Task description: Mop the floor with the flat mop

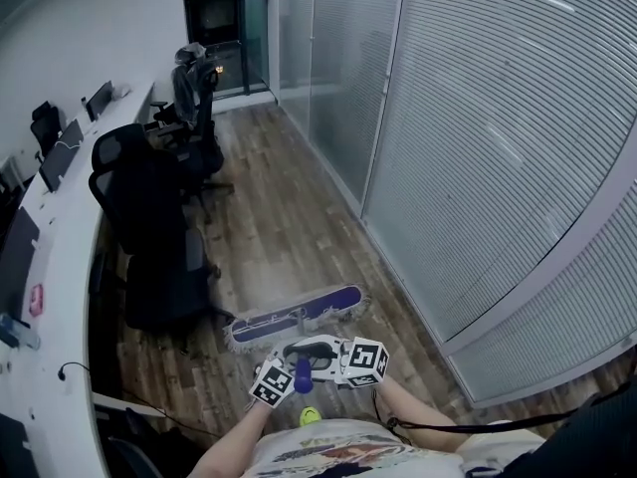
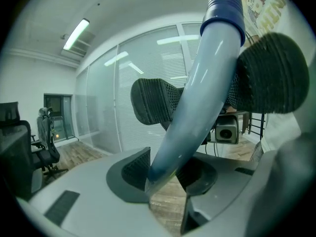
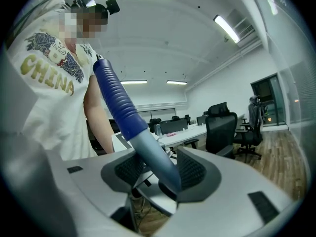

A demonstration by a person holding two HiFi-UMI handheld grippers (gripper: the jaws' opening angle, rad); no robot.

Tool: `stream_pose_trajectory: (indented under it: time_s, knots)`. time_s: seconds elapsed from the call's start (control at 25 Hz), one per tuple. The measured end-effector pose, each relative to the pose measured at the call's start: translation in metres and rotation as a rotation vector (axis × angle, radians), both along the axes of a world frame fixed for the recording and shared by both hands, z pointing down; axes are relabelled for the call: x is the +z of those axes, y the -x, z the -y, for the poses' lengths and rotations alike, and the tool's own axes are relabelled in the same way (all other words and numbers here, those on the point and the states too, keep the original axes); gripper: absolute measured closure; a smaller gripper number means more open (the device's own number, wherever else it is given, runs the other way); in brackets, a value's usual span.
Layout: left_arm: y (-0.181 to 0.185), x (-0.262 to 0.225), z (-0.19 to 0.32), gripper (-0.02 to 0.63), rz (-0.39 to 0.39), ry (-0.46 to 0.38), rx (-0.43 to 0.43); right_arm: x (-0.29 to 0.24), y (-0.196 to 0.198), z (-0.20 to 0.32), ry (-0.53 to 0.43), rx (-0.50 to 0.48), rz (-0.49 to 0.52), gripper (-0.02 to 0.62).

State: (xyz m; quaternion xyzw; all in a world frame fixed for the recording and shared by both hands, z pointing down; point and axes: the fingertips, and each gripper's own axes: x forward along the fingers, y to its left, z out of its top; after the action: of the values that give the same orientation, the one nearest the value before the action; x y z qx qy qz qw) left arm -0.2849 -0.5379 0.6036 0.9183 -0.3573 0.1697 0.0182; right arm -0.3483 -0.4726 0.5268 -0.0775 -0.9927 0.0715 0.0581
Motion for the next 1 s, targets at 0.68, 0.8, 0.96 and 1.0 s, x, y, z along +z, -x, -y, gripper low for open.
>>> stream_pose_trajectory:
  time_s: [0.68,0.8,0.96,1.0]
  knots:
    - [-0.060,0.012,-0.108,0.485,0.010,-0.001,-0.023,0.015,-0.063,-0.109,-0.004,0.011,-0.003,0.399]
    - [-0.085,0.013,-0.146,0.482,0.016,0.001,-0.017,0.016,-0.088,-0.147,-0.004,0.019,0.000,0.399]
    - [-0.118,0.021,-0.207,0.482,0.027,-0.004,-0.004,0.024,-0.121,-0.208,-0.009,0.028,0.014,0.399]
    - [-0.124,0.023,-0.223,0.480,0.028,-0.004,-0.006,0.026,-0.128,-0.224,-0.011,0.027,0.013,0.399]
